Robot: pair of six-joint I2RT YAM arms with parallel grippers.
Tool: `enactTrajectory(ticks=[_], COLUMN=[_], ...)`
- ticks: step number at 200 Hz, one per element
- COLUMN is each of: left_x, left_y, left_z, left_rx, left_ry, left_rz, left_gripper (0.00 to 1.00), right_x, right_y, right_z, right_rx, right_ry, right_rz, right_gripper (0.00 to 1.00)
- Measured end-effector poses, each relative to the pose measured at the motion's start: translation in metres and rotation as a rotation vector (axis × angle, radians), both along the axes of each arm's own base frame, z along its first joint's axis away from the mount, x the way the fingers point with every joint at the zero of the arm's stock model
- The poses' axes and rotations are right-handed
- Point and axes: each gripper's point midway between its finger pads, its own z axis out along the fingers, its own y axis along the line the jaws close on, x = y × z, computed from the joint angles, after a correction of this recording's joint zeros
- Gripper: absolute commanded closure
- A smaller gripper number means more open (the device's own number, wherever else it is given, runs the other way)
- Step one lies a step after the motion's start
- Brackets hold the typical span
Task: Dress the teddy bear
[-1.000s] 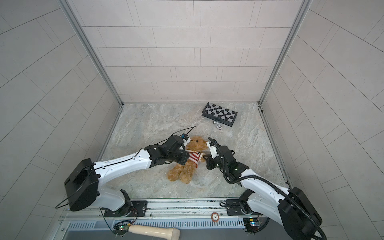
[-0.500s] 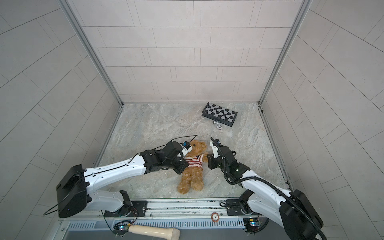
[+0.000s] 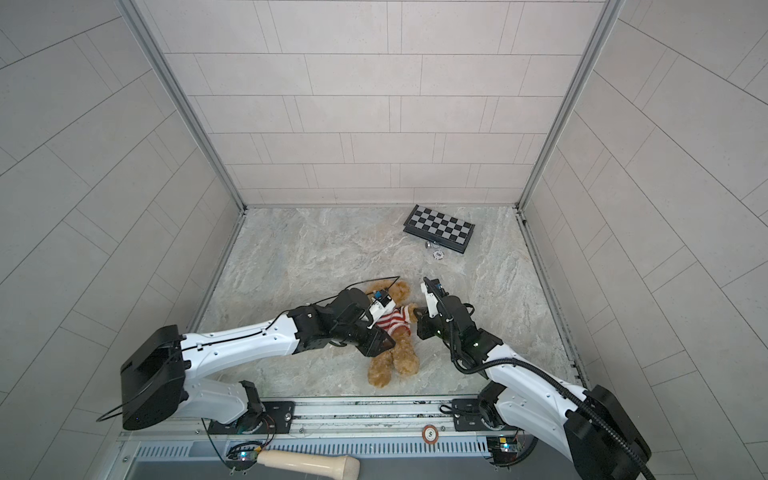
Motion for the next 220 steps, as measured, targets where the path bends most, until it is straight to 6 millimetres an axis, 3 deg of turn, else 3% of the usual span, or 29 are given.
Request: enactTrajectory(ticks=[20, 41, 73, 92, 119, 159, 172, 201, 220], left_x=[0.002, 0.023, 0.056, 0.065, 0.070, 0.068, 0.070, 0.078, 0.080], left_y=[0.006, 0.026, 0.058, 0.071, 0.075, 0.082, 0.079, 0.069, 0.065], left_z=[0.015, 0.023, 0.025, 0.015, -0.008, -0.056, -0.060, -0.061, -0.058], left_rx=[-0.072, -0.108, -0.114, -0.092, -0.053, 0.035, 0.025, -0.019, -0.044], left_ry=[0.011, 0.009, -0.016, -0.010, 0.030, 0.111, 0.121, 0.126, 0.124], left_rz=[0.014, 0.099, 0.246, 0.301, 0.348, 0.395, 0.402, 0.413, 0.409], left_gripper=[0.67, 0.72, 0.65, 0.55, 0.31, 0.29, 0.36, 0.79, 0.90], right_x=[0.001, 0.001, 0.003, 0.005, 0.006, 0.008, 0.010, 0.012, 0.011], right_y=[-0.001, -0.001, -0.004, -0.006, -0.007, -0.011, -0.011, -0.007, -0.003], right_z=[0.000, 0.000, 0.000, -0.005, -0.018, -0.029, -0.032, -0.038, -0.038], right_rx=[-0.001, -0.007, -0.019, -0.033, -0.065, -0.127, -0.142, -0.158, -0.165], right_ry=[-0.005, -0.008, -0.014, -0.005, 0.023, 0.031, 0.039, 0.062, 0.060], right_rz=[-0.005, -0.010, -0.028, -0.042, -0.050, -0.064, -0.067, -0.061, -0.051], right_gripper=[1.00, 1.00, 1.00, 1.00, 1.00, 1.00, 1.00, 1.00, 1.00])
